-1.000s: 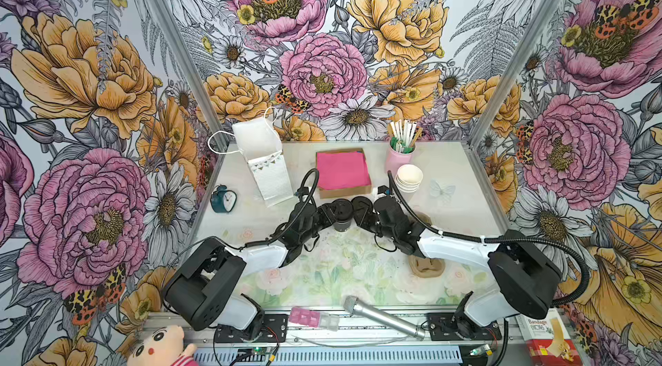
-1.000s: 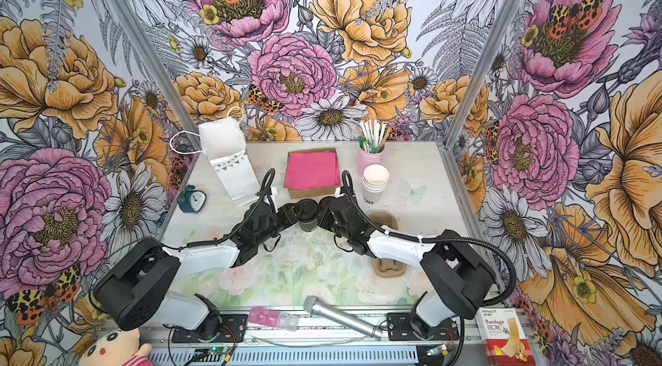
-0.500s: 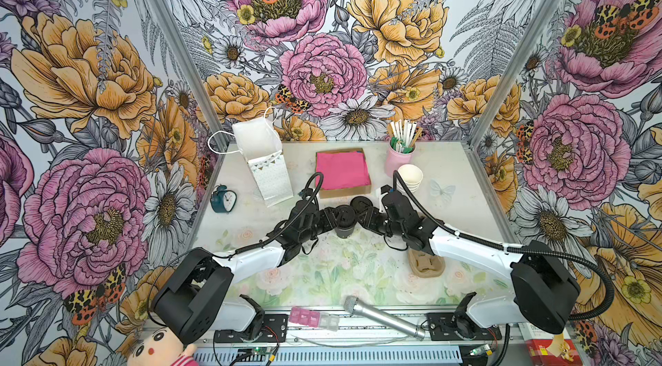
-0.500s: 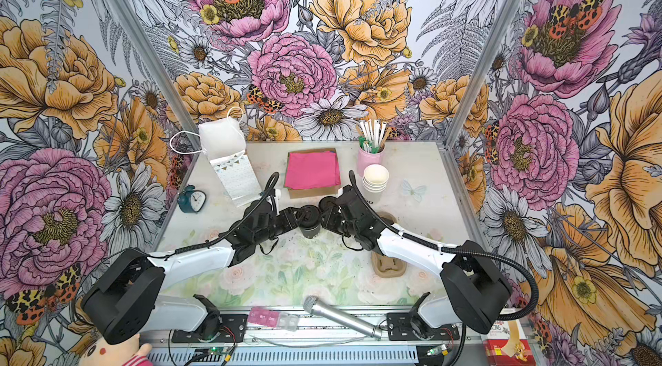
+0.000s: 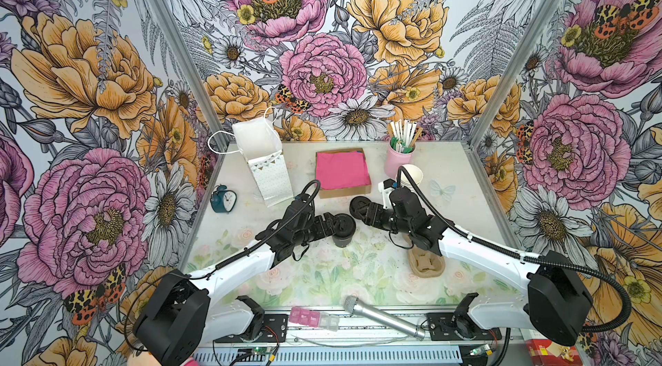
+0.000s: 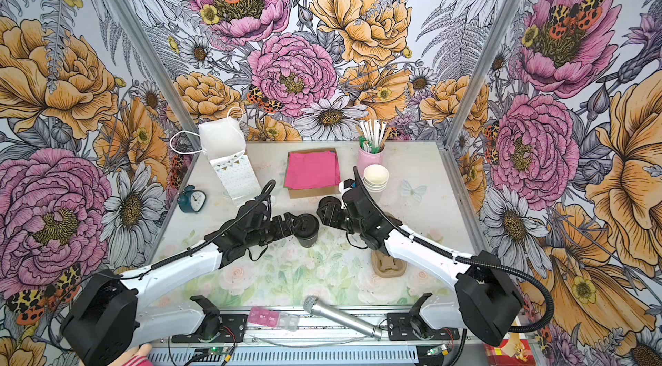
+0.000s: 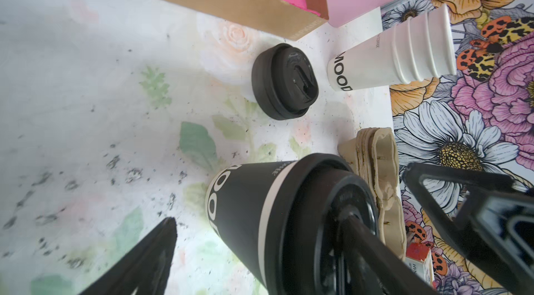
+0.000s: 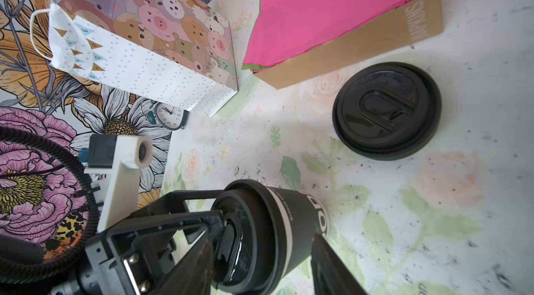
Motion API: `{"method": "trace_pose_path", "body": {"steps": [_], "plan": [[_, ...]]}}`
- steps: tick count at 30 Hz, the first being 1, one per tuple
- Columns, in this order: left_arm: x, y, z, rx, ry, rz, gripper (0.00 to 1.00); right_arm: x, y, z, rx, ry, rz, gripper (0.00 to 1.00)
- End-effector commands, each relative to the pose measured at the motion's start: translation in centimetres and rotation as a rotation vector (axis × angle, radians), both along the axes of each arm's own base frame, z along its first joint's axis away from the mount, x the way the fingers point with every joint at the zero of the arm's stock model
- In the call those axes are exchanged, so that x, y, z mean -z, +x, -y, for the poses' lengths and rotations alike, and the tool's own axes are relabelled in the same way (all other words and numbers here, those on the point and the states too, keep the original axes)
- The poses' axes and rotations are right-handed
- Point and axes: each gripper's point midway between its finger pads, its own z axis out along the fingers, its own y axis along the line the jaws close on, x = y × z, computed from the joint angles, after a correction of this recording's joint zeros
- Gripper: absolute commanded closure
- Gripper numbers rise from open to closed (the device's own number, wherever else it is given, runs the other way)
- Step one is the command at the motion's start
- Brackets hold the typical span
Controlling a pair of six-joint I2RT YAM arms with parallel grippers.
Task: Pack a coffee takeout order
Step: Close the lid on the coffee cup.
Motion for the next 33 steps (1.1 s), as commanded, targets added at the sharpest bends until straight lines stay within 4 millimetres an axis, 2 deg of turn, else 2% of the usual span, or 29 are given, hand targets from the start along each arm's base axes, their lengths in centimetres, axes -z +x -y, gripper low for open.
{"method": "trace_pose_path", "body": {"steps": [1, 6, 11, 14, 22, 33], "plan": [[0.9, -2.3, -2.4, 0.012, 0.083, -0.073, 0.01, -1.8, -0.1, 0.2, -0.053, -0.037, 0.068, 0.40], [-3.1, -2.6, -4.2, 0.001, 0.086, 0.033, 0.01, -1.8, -0.5, 0.4, -0.117, -0.128, 0.112, 0.35], [-5.7, -3.1, -6.4, -0.047, 0.058, 0.108, 0.01, -2.4, -1.2, -0.1, -0.170, -0.173, 0.169, 0.29], [-6.7, -3.7, -6.9, -0.046, 0.023, 0.148, 0.01, -2.5, -1.7, -1.0, -0.210, -0.217, 0.202, 0.24], [-7.7, -4.8, -6.2, 0.015, -0.018, 0.189, 0.01, -1.2, -2.8, -3.0, -0.290, -0.294, 0.209, 0.22], [-5.7, -5.3, -6.3, 0.001, -0.008, 0.145, 0.01, 0.8, -3.4, -4.8, -0.372, -0.473, 0.212, 0.20]]}}
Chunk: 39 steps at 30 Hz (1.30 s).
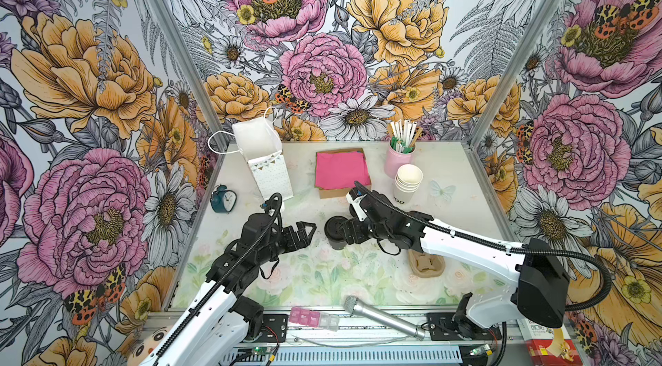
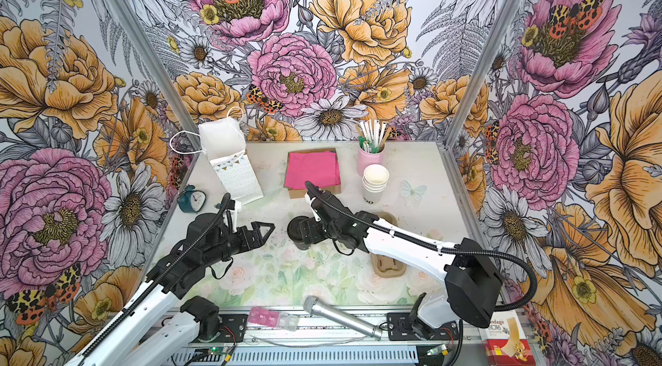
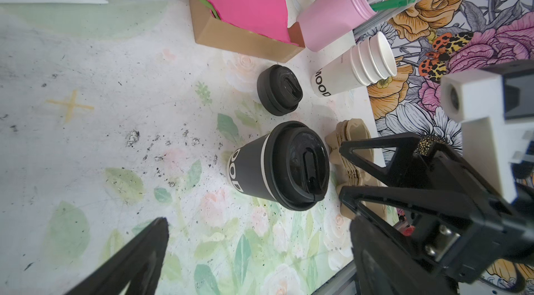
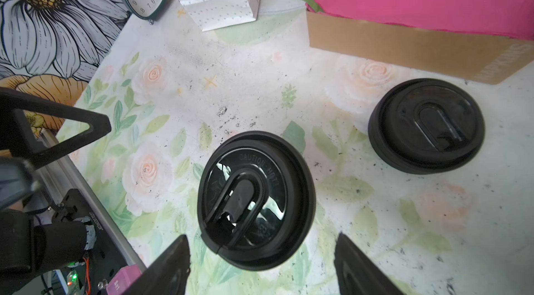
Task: Pack a coffee takeout order
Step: Close the lid on the coffee cup.
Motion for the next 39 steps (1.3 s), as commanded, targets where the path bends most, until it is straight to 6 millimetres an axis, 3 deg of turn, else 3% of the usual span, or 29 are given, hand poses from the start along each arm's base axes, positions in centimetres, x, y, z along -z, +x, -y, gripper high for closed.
{"method": "trace_pose_path", "body": {"steps": [1, 10, 19, 26, 34, 39], "plan": [[0.3, -0.4, 0.1, 0.009, -0.003, 0.001, 0.01, 0.1, 0.4, 0.0, -0.012, -0.077, 0.040, 0.20], [1.1, -0.4, 0.2, 0.002, -0.011, -0.018, 0.01, 1.4, 1.0, -1.4, -0.041, -0.168, 0.046, 0.19], [1.5, -0.4, 0.2, 0.000, -0.010, -0.025, 0.01, 2.8, 1.7, -1.3, -0.026, -0.230, 0.045, 0.20], [1.6, -0.4, 0.3, 0.001, -0.015, -0.024, 0.01, 1.4, 1.9, -0.9, -0.024, -0.230, 0.089, 0.20], [0.6, 0.0, 0.9, 0.019, -0.039, 0.002, 0.01, -1.9, 1.0, -1.4, -0.054, -0.125, 0.099, 0.19], [0.0, 0.5, 2.2, 0.070, -0.070, 0.012, 0.03, -3.6, 0.2, -0.7, -0.030, -0.051, 0.077, 0.19]]}}
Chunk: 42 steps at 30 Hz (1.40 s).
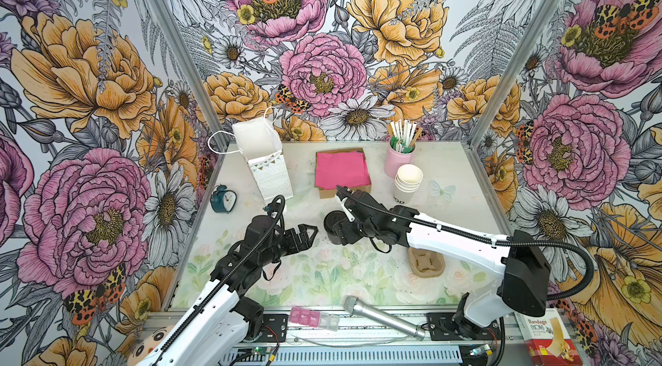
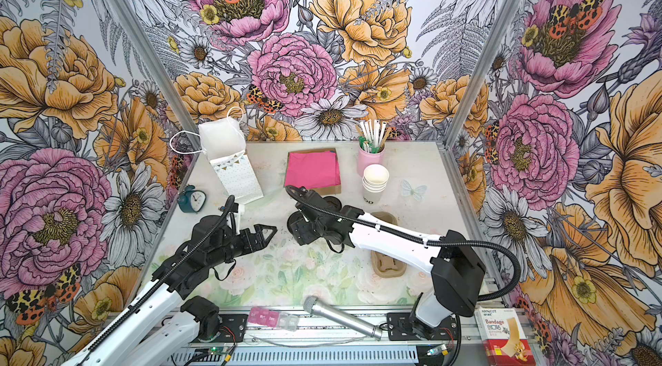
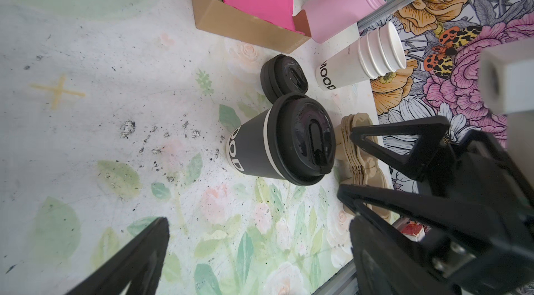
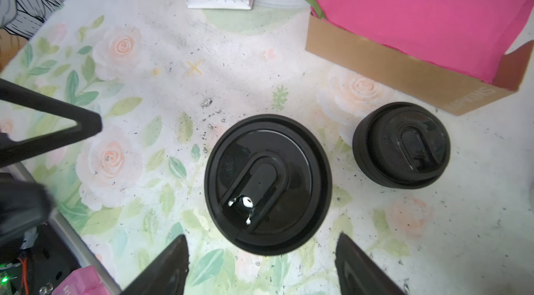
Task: Pack a coffee takeout order
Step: Close the lid on the coffee cup.
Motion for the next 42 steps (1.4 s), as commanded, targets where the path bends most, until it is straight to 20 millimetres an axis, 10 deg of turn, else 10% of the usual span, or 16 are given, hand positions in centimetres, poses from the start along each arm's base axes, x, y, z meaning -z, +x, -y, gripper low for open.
{"method": "trace_pose_path", "body": {"steps": [1, 16, 29, 42], "plan": [[-1.5, 0.5, 1.7, 0.063, -0.048, 0.031, 0.03, -2.4, -0.4, 0.5, 0.030, 0.088, -0.011, 0.19], [-2.0, 2.9, 4.5, 0.147, 0.025, 0.044, 0.02, -2.8, 0.6, 3.4, 0.195, 0.218, -0.023, 0.19], [-3.9, 3.5, 5.6, 0.102, 0.354, 0.083, 0.01, -4.1, 1.6, 11.0, 0.339, 0.246, 0.079, 0.19], [-2.0, 4.4, 7.7, 0.124, 0.431, -0.031, 0.01, -3.1, 1.3, 11.9, 0.344, 0.228, 0.072, 0.19]]}}
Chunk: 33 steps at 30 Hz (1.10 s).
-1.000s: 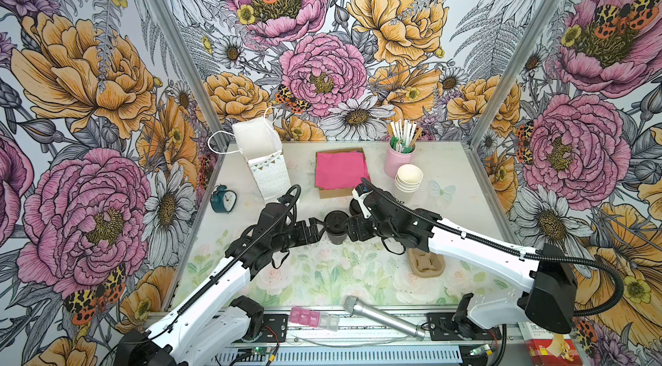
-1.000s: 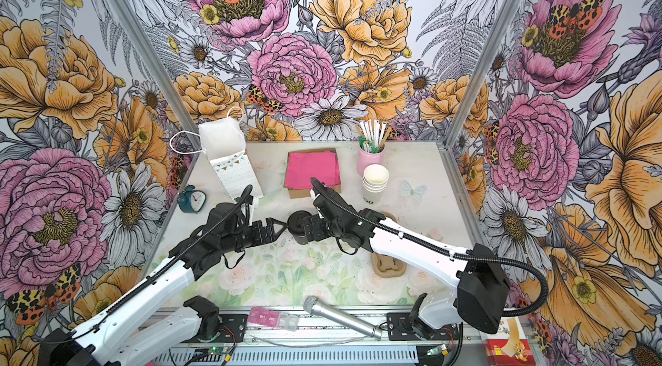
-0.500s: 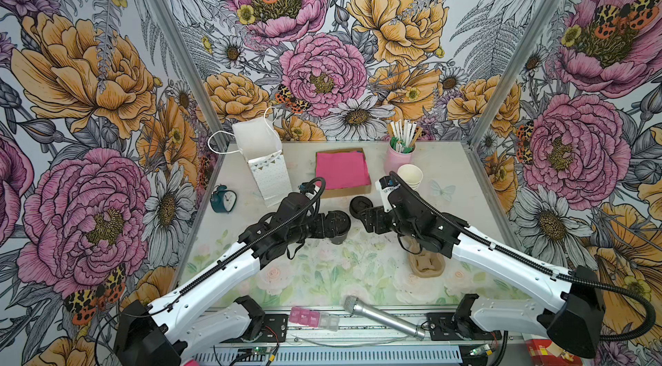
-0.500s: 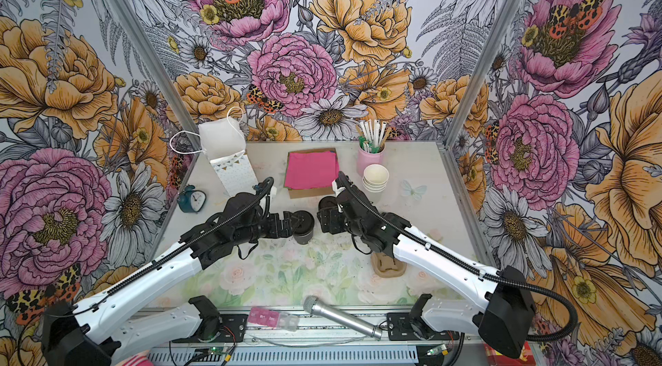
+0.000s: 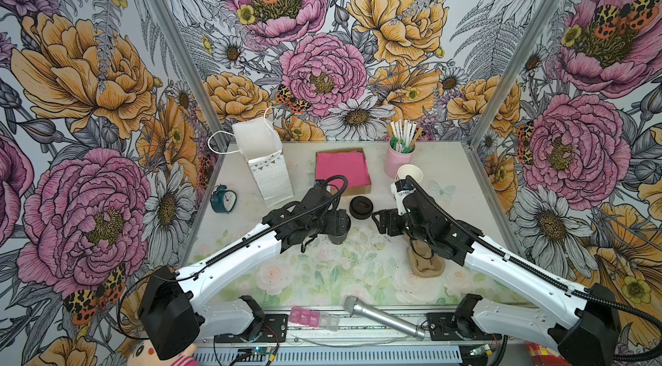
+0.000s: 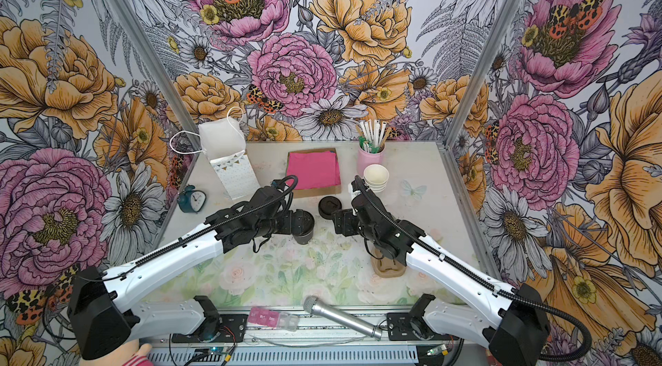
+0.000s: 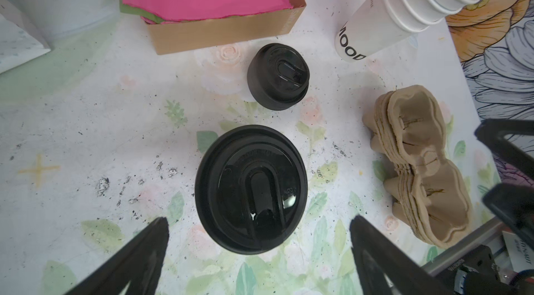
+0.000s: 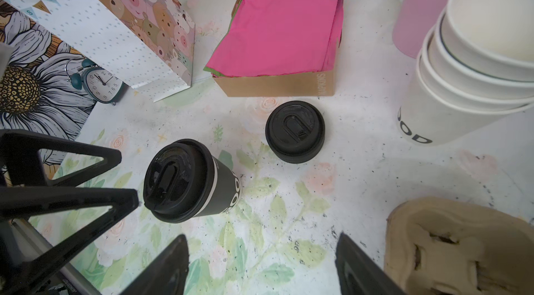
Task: Pack a coffee takeout order
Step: Close the lid on the coffee cup, then pick up the coffee cup from the center of the table.
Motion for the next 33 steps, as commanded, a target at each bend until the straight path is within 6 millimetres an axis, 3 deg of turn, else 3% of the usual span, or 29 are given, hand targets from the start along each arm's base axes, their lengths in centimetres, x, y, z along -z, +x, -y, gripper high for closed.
{"method": "trace_pose_path", "body": {"steps": [1, 16, 24, 33], "plan": [[-0.3, 0.4, 0.0, -0.025, 0.031, -0.010, 0.01, -0.3, 0.1, 0.3, -0.001, -0.003, 0.024, 0.19], [3.5, 0.7, 2.3, 0.002, 0.106, -0.110, 0.01, 0.3, 0.0, 1.1, 0.002, -0.015, 0.023, 0.19], [5.3, 0.7, 2.5, 0.002, 0.149, -0.141, 0.01, 0.6, 0.0, 1.3, 0.005, -0.020, 0.018, 0.19], [5.2, 1.2, 1.6, -0.033, 0.176, -0.109, 0.10, 1.2, -0.1, 1.4, 0.000, -0.026, 0.004, 0.19]]}}
